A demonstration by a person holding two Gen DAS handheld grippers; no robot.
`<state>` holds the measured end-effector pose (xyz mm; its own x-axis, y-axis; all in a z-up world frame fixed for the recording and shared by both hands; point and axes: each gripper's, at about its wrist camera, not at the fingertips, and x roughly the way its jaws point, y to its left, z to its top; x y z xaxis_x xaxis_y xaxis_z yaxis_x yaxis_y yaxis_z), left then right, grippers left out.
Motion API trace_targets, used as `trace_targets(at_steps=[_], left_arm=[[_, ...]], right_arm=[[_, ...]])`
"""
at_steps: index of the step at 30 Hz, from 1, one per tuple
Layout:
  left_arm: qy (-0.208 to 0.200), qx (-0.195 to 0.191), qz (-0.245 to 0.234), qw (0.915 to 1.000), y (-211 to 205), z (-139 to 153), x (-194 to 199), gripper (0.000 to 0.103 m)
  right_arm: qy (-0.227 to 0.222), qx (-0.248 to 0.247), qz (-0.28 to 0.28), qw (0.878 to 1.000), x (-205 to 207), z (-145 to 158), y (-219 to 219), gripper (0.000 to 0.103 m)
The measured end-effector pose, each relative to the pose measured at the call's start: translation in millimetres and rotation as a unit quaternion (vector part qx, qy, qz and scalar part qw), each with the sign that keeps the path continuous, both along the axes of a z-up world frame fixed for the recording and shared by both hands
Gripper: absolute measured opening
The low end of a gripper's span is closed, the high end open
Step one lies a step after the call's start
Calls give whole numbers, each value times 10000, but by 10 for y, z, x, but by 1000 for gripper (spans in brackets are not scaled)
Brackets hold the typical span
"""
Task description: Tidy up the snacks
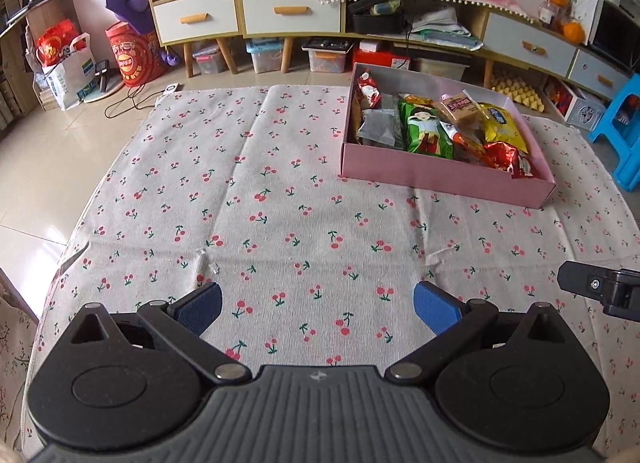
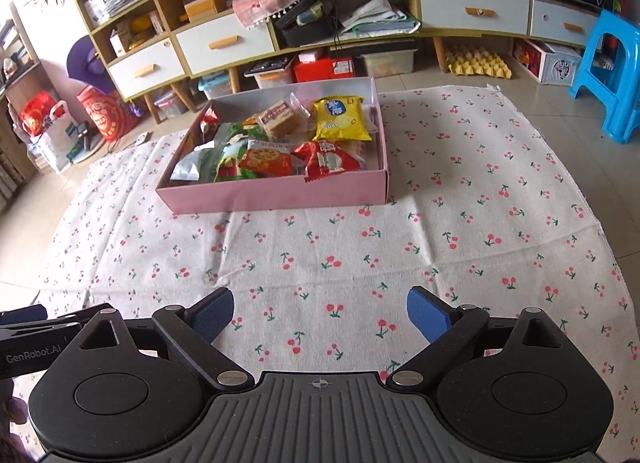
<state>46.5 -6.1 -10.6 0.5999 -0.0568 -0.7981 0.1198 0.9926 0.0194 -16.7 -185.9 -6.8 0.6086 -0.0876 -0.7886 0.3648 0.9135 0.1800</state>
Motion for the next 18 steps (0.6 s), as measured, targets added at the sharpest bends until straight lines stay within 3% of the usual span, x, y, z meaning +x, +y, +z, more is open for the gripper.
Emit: trace_targets(at_steps=[8,18], left_arm=[[-102,114,-19,9999,-78,-79,-144,102],[-194,41,-132,9997,-134,-55,-212,102]], right_arm=[[120,-160,194,9996,-79,-104,57,95],[142,-132,25,9998,-129,-127,-19,95]])
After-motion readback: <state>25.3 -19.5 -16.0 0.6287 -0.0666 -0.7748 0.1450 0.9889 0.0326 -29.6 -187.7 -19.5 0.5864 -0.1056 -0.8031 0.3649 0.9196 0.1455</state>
